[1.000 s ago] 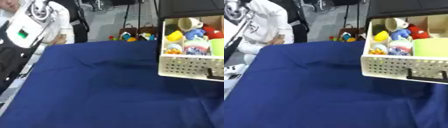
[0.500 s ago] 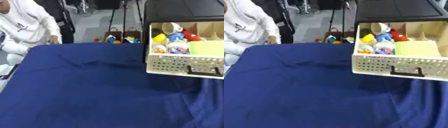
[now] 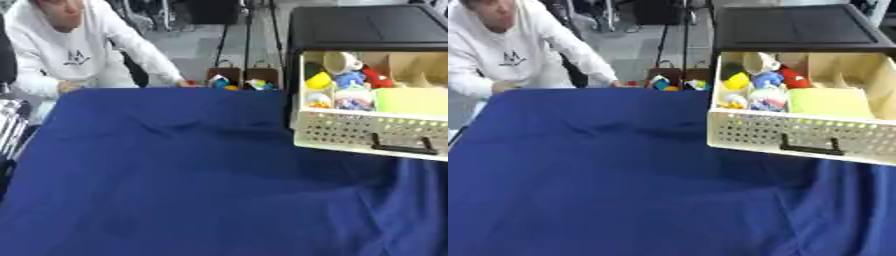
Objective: Pick up objects from table and place into drawer.
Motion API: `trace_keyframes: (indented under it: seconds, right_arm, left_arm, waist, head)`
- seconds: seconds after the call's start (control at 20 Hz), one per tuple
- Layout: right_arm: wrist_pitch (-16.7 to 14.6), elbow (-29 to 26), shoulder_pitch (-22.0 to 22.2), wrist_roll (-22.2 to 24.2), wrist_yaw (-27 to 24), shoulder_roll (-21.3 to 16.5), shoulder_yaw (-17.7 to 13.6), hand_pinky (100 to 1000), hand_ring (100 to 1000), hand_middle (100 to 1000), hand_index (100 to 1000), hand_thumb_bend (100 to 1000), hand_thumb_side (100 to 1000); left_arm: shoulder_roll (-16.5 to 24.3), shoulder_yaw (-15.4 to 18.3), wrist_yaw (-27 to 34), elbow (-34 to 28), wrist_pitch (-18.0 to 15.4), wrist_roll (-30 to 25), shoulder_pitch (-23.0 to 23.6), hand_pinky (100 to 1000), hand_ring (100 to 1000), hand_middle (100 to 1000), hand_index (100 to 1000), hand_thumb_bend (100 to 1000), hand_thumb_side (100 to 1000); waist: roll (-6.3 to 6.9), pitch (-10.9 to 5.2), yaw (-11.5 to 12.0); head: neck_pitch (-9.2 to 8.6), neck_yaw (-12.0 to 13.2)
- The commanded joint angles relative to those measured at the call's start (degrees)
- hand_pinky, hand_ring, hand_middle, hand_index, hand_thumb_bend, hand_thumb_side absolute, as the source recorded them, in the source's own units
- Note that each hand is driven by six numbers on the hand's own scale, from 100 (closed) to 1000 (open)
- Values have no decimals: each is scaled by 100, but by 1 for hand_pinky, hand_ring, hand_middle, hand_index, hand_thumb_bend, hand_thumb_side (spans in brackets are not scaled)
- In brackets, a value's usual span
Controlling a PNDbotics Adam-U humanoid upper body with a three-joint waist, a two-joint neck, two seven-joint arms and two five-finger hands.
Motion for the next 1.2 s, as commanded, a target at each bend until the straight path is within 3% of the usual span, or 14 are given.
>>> trace_keyframes:
  seconds: [0.05, 0.3, 0.75, 1.05, 1.2]
  right_arm:
    - [-196, -72, -159, 480, -277, -347, 134, 443, 608, 618, 784, 367, 1000]
    - [-428, -72, -242, 1034, -390, -467, 470, 382, 565, 576, 775, 355, 1000]
    - [-549, -72, -312, 1364, -909, -437, 780, 128, 440, 460, 715, 380, 985]
    - [-424, -72, -349, 1553, -1292, -395, 984, 100, 396, 424, 697, 383, 928]
    - [-282, -72, -420, 1700, -1373, -270, 1097, 100, 380, 407, 683, 377, 911]
  left_arm:
    - [-204, 101, 46, -73, 87, -34, 55, 571, 713, 728, 898, 503, 904]
    - [-518, 136, 18, -73, 237, -72, 230, 563, 702, 722, 895, 502, 909]
    - [-754, 158, -3, -73, 360, -72, 369, 553, 688, 714, 893, 497, 918]
    - [-855, 146, -13, -73, 405, -102, 433, 551, 683, 710, 890, 495, 919]
    - [-908, 147, -17, -73, 423, -111, 473, 551, 682, 709, 890, 495, 921]
  waist:
    - [-50, -71, 15]
    - [-121, -103, 27]
    - [-203, -141, 32]
    - [-211, -150, 40]
    - [-205, -169, 40]
  head:
    - [-38, 21]
    - [-117, 7]
    - [-201, -34]
    - [-187, -131]
    - [-174, -310]
